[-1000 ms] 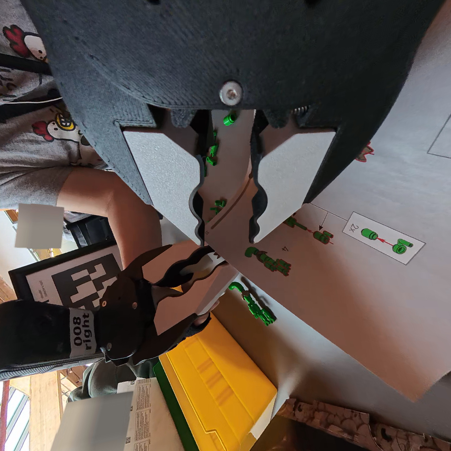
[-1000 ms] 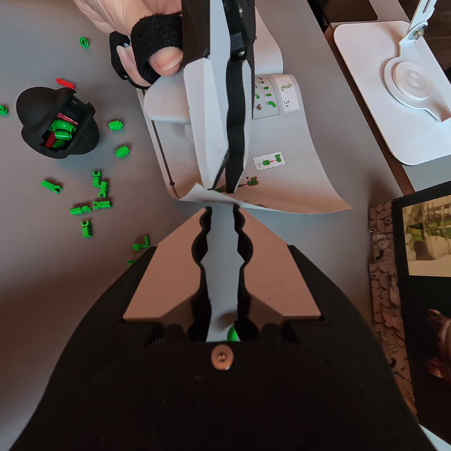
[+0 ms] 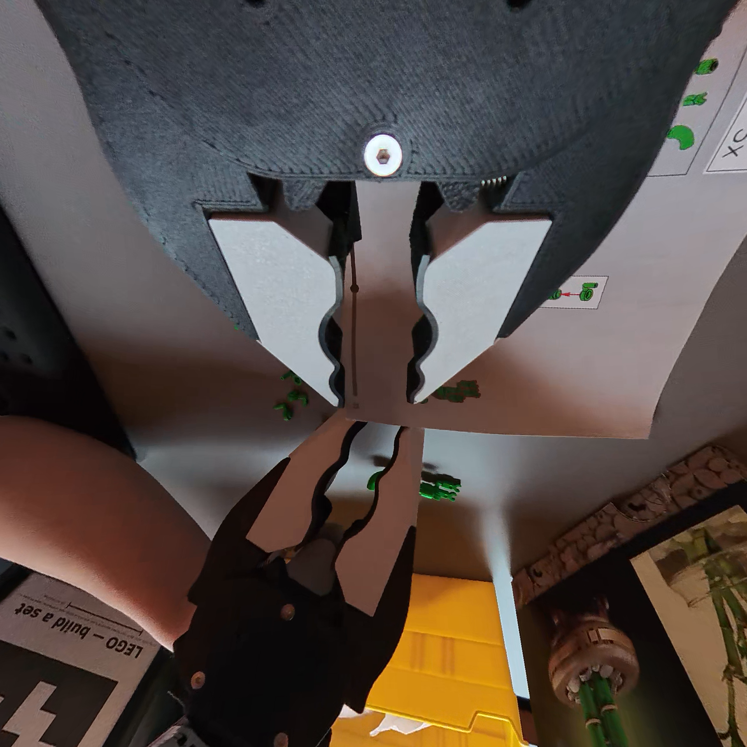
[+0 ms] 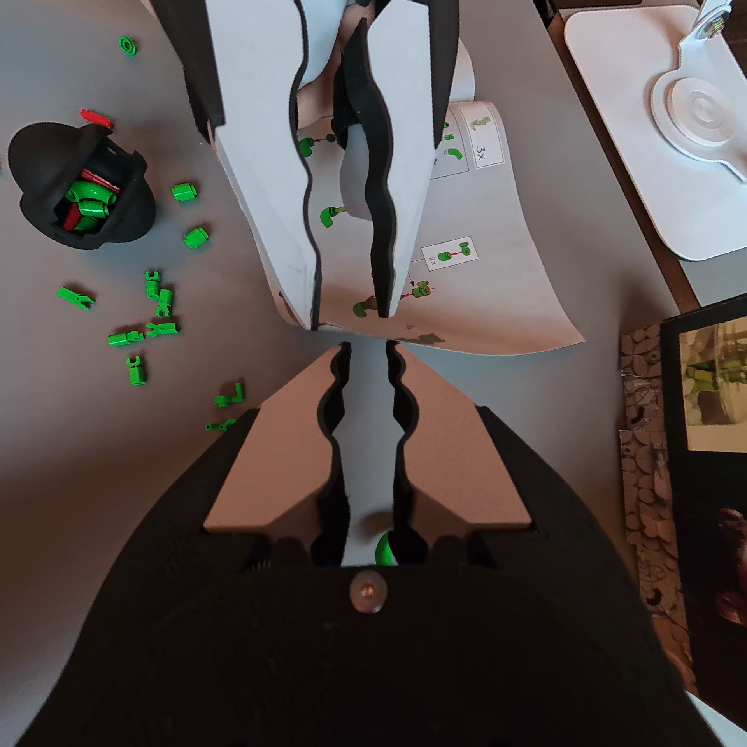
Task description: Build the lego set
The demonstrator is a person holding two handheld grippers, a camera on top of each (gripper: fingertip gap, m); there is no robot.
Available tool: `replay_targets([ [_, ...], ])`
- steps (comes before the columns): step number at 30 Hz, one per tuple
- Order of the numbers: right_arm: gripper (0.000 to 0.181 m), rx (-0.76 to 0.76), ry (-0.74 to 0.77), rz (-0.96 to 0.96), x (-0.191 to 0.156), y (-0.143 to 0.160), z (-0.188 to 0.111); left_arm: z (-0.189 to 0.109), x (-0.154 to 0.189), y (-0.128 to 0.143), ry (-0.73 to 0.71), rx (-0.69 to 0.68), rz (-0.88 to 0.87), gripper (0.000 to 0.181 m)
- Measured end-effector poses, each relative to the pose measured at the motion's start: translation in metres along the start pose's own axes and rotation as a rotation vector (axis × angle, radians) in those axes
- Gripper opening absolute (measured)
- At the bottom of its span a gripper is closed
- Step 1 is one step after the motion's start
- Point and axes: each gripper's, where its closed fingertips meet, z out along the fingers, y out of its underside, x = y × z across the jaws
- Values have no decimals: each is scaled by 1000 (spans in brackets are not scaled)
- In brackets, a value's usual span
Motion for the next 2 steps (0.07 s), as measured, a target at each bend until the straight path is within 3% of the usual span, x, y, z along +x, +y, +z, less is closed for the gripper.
replay_targets([
  [2, 17, -4, -1, 0, 0, 0, 0, -1, -1, 1, 5, 3, -9, 28],
])
